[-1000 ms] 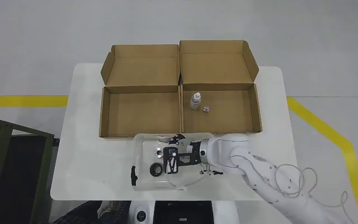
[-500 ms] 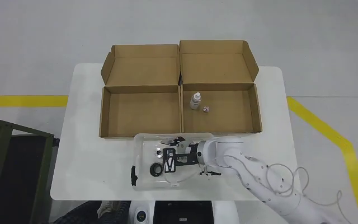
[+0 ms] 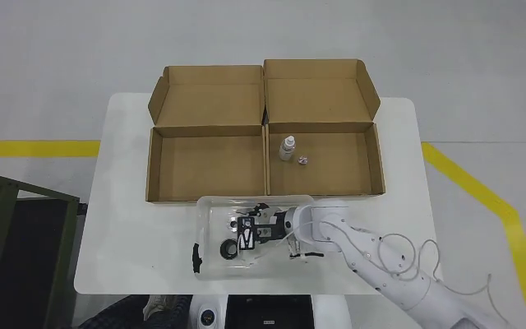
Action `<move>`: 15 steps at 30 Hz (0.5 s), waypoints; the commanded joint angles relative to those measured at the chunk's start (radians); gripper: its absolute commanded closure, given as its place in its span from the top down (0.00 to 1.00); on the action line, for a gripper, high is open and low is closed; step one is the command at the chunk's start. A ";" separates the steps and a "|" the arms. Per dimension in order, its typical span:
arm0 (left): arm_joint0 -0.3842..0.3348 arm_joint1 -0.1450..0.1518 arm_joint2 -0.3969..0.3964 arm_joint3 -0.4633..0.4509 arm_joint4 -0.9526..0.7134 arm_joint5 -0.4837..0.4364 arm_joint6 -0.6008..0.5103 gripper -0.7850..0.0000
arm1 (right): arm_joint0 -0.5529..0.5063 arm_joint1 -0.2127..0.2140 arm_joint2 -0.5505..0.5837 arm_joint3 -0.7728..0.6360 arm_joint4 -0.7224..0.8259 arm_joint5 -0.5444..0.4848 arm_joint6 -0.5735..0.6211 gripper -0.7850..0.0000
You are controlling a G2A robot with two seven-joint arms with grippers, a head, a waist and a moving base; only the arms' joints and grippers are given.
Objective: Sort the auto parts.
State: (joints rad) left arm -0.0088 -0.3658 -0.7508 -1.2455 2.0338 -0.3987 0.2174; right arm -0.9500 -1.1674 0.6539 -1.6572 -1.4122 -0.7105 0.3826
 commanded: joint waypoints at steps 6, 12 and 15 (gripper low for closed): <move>0.000 0.000 0.000 0.000 0.000 0.000 0.000 1.00 | 0.030 -0.024 -0.033 0.055 0.009 0.002 -0.028 0.47; 0.000 0.000 0.000 0.000 0.000 0.000 0.000 1.00 | 0.055 -0.047 -0.062 0.107 0.014 0.006 -0.051 0.47; 0.000 0.000 0.000 0.000 0.000 0.000 0.000 1.00 | 0.064 -0.056 -0.070 0.129 0.014 0.008 -0.061 0.46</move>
State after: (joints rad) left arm -0.0088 -0.3658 -0.7508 -1.2455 2.0338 -0.3987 0.2174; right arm -0.8884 -1.2214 0.5856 -1.5351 -1.3982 -0.7032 0.3246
